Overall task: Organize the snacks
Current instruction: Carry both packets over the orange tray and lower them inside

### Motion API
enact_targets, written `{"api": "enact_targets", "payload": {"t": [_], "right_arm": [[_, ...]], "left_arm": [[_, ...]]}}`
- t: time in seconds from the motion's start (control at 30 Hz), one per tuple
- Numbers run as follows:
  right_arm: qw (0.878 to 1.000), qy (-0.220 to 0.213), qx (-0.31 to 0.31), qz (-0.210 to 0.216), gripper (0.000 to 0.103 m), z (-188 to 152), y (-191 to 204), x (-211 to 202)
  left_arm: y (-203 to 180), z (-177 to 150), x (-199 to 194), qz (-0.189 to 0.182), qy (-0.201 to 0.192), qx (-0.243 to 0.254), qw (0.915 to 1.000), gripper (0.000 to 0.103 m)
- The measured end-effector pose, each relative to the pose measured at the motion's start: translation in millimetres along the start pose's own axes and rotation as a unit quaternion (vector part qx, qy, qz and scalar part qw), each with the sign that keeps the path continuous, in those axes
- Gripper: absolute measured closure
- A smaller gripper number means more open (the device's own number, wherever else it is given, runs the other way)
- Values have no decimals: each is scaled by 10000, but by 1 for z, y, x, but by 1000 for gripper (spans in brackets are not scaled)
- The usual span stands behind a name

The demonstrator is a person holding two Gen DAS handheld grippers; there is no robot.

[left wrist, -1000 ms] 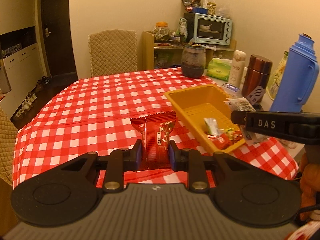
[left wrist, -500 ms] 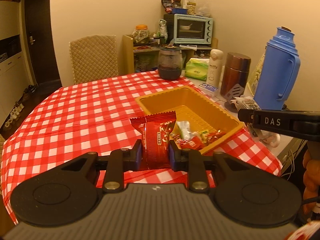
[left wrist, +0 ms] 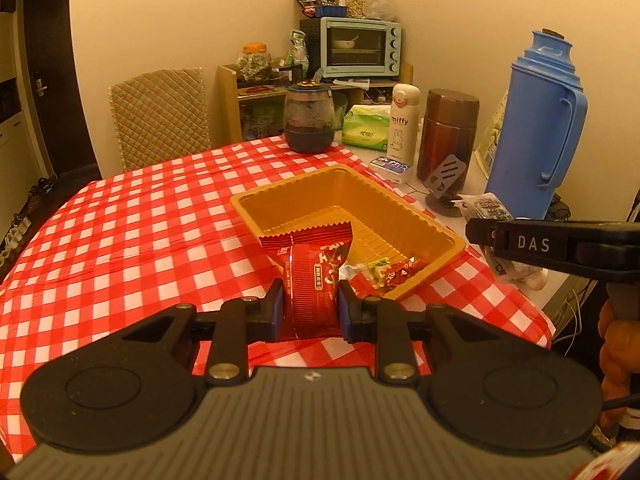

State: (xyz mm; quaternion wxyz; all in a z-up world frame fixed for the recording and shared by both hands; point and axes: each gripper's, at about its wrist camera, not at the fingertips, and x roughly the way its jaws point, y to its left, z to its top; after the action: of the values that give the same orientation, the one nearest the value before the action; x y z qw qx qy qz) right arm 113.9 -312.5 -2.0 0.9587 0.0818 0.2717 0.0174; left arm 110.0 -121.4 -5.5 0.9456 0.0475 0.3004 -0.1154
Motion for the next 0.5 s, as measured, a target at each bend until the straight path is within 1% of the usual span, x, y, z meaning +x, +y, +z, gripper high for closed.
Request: {"api": "enact_targets", "payload": {"t": [0.2, 0.5], "right_arm": [[10000, 89, -23, 36, 64, 3, -7, 16], [9995, 201, -220, 106, 64, 11, -5, 49]], "left_arm": [[-4, 5, 21, -69, 94, -33, 9999, 79], [-3, 19, 57, -131, 178, -180, 9996, 79]]}}
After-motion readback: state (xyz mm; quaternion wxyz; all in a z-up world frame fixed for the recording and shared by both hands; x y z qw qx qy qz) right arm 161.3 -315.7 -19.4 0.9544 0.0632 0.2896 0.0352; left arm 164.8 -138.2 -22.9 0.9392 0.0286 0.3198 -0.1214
